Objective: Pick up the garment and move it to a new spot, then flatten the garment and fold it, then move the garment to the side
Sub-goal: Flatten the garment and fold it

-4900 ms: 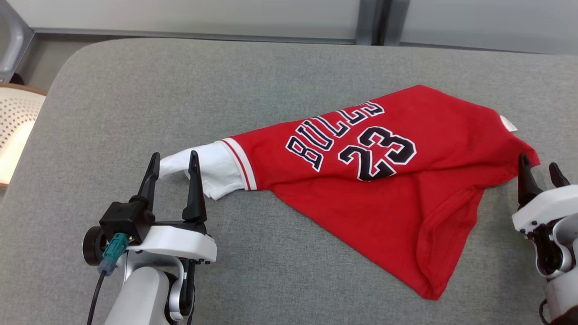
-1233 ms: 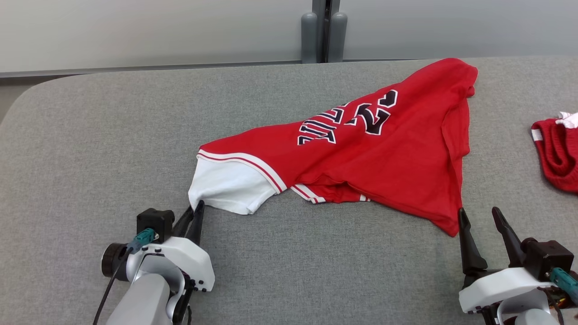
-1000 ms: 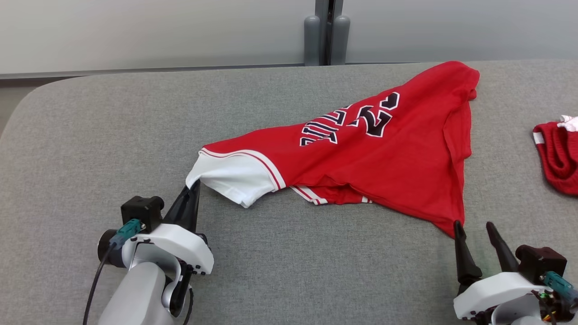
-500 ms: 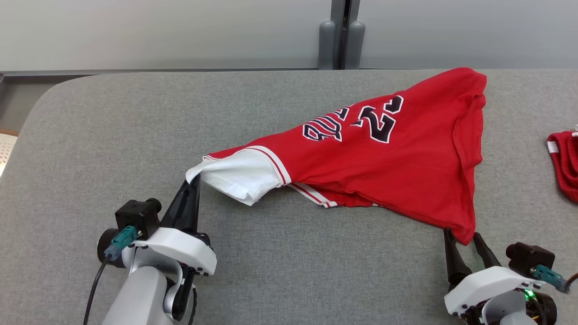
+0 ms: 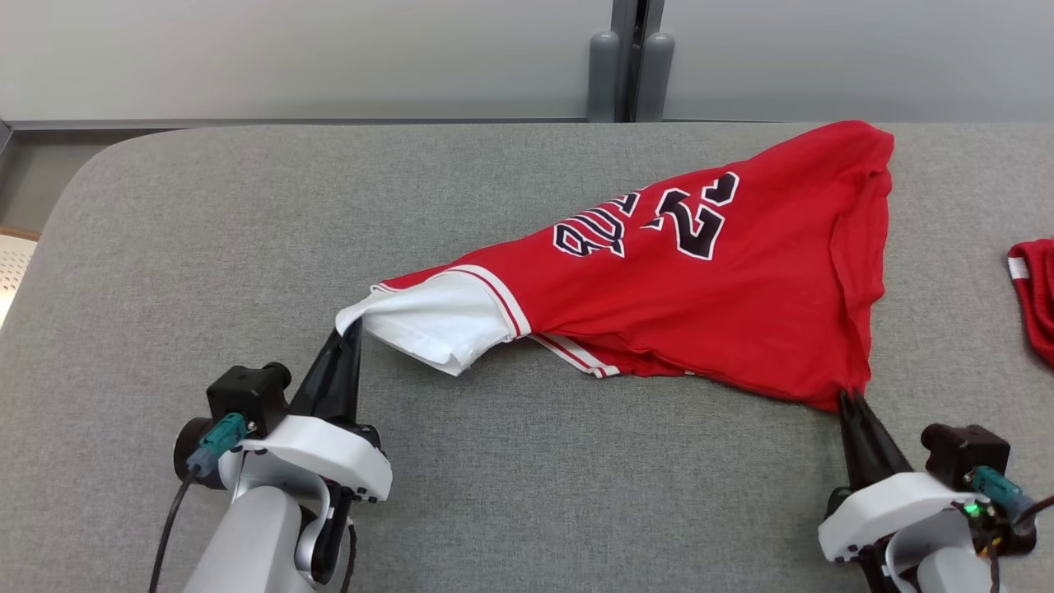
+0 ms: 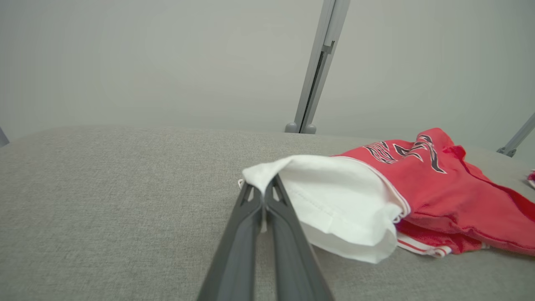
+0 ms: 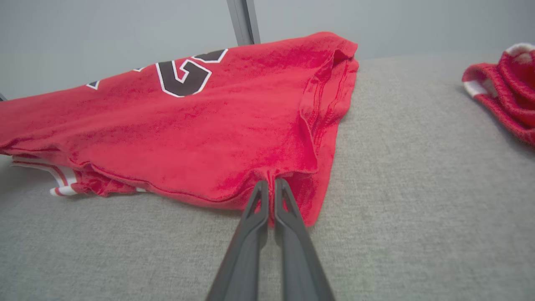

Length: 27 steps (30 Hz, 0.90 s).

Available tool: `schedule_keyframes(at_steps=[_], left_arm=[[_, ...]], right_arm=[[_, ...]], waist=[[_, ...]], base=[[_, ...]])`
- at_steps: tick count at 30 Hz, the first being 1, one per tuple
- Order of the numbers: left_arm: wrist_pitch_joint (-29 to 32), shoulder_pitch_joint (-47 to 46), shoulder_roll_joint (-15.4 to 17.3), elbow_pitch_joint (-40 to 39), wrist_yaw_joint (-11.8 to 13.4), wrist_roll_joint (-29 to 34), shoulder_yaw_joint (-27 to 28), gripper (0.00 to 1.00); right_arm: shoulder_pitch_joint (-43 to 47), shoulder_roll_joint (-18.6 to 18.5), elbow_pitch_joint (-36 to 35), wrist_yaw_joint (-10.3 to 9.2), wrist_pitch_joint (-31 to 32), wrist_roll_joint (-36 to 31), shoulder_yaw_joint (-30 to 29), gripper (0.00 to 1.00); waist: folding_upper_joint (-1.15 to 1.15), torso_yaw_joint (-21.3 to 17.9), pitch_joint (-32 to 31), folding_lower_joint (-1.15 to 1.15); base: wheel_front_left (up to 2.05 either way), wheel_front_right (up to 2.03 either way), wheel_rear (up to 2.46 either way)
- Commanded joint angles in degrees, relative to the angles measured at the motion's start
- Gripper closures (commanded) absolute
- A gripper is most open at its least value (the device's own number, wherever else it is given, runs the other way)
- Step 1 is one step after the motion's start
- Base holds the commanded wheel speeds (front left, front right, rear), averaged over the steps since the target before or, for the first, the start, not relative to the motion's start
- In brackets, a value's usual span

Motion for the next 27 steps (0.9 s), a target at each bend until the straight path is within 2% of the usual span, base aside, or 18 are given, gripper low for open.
schedule_keyframes(at_steps=[1,3,8,11,16,22,27], left_arm=[[-0.24,-0.36,0.28,-1.02,-0.28,-0.33,1.04,1.00],[-0.24,-0.40,0.24,-1.58,-0.33,-0.73,1.35,1.00],[-0.24,-1.77,0.13,-5.70,-1.07,-4.78,3.20,1.00],[1.04,-3.51,0.13,-9.29,-1.86,-11.02,3.97,1.00],[5.23,-8.52,0.31,-17.76,-2.12,-17.45,5.24,1.00],[9.30,-13.75,1.52,-29.99,1.67,-20.02,8.84,1.00],[13.46,-15.07,2.78,-40.13,5.32,-20.95,10.70,1.00]], right_arm=[[-1.22,-2.18,-2.71,0.00,-1.73,-1.48,1.31,1.00],[-1.53,-3.07,-4.13,0.00,-2.12,-1.64,1.96,1.00],[-5.86,-10.18,-13.16,0.00,-2.06,-1.26,4.64,1.00],[-10.77,-14.69,-18.32,0.00,-0.48,0.30,5.49,1.00],[-21.60,-20.88,-23.03,0.00,4.02,2.11,7.39,1.00],[-32.74,-25.15,-24.80,-0.01,9.11,2.04,10.48,1.00],[-36.19,-28.73,-26.87,-0.01,15.29,3.03,11.42,1.00]], waist=[[0.00,-0.15,-0.33,0.00],[0.00,-0.24,-0.51,0.00],[0.00,-0.94,-2.28,0.00],[0.00,-1.21,-3.84,0.00],[0.00,-1.37,-6.74,0.00],[0.00,-1.76,-10.45,0.00],[0.00,-2.18,-11.74,0.00]], base=[[0.00,0.00,0.00],[0.00,0.00,0.00],[0.00,0.00,0.00],[0.00,0.00,0.00],[0.00,0.00,0.00],[0.00,0.00,0.00],[0.00,0.00,0.00]])
